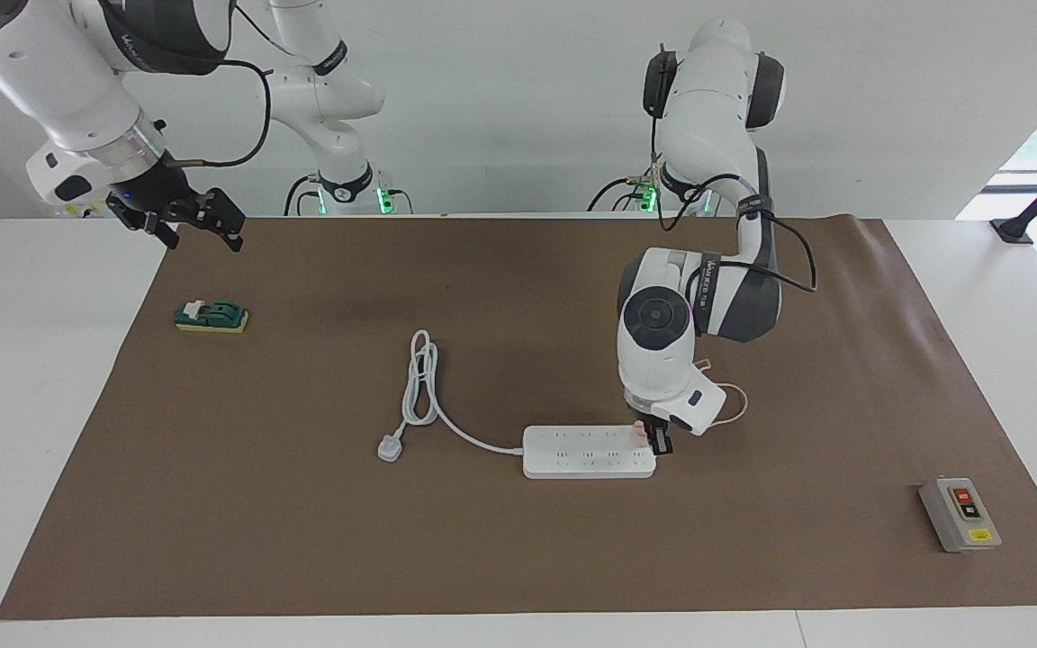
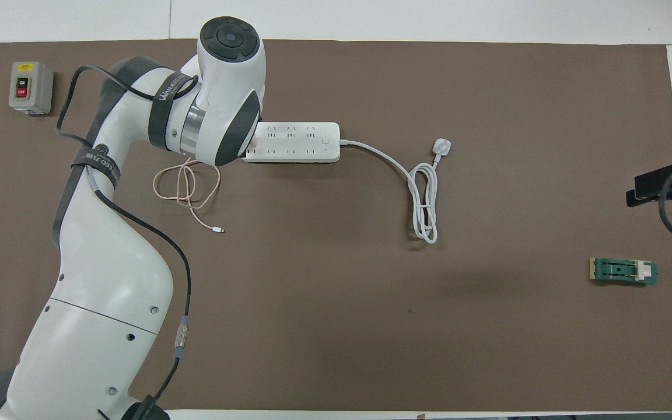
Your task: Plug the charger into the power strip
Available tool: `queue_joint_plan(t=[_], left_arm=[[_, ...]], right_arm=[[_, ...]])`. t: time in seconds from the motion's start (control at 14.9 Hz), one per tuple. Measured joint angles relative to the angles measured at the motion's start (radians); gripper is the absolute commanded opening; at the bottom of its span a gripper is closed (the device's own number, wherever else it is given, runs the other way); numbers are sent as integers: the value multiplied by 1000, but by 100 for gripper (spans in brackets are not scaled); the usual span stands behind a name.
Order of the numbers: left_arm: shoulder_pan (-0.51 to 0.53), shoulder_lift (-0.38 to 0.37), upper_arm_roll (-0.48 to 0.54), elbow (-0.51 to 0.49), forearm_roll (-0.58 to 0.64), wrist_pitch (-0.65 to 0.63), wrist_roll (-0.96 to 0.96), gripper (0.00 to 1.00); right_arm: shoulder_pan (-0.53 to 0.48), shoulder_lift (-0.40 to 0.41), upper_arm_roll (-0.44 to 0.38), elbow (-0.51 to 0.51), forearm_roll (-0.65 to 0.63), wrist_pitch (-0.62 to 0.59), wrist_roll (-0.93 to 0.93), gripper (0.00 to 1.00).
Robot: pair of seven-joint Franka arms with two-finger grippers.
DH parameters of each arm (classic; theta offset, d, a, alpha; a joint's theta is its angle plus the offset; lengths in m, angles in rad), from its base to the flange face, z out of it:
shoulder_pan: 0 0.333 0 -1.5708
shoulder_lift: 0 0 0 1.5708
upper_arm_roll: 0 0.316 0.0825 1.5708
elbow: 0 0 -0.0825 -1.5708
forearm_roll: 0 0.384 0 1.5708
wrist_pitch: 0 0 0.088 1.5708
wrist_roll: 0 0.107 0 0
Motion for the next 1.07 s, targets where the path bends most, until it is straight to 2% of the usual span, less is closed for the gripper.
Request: queue_joint_plan(t=[0.47, 1.07], left_arm=[[-39, -7, 1, -13, 2, 1, 12, 0], [-36, -21, 9, -36, 2, 1, 50, 0]], right_arm=[[0, 0, 0, 0, 0, 0, 0, 100], [0, 0, 0, 0, 0, 0, 0, 100]])
